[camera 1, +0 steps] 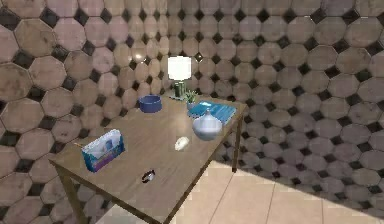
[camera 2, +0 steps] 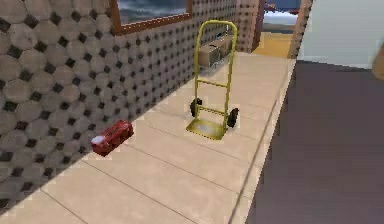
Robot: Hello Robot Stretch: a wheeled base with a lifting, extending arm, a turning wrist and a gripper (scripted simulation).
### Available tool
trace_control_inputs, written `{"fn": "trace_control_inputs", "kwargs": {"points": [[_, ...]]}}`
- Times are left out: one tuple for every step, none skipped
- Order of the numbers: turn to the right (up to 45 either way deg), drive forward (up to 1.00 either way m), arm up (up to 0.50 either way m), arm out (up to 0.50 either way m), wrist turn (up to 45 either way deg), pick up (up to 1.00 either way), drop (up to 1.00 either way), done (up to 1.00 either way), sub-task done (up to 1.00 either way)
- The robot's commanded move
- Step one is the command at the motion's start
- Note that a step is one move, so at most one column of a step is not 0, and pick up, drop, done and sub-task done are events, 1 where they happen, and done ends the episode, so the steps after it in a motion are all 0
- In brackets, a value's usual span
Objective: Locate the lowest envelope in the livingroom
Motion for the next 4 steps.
{"fn": "trace_control_inputs", "kwargs": {"points": [[45.0, 0.00, 0.00, 0.00, 0.0, 0.00, 0.00, 0.00, 0.00], [45.0, 0.00, 0.00, 0.00, 0.0, 0.00, 0.00, 0.00, 0.00], [36.0, 0.00, 0.00, 0.00, 0.0, 0.00, 0.00, 0.00, 0.00], [0.0, 1.00, 0.00, 0.00, 0.0, 0.00, 0.00, 0.00, 0.00]]}}
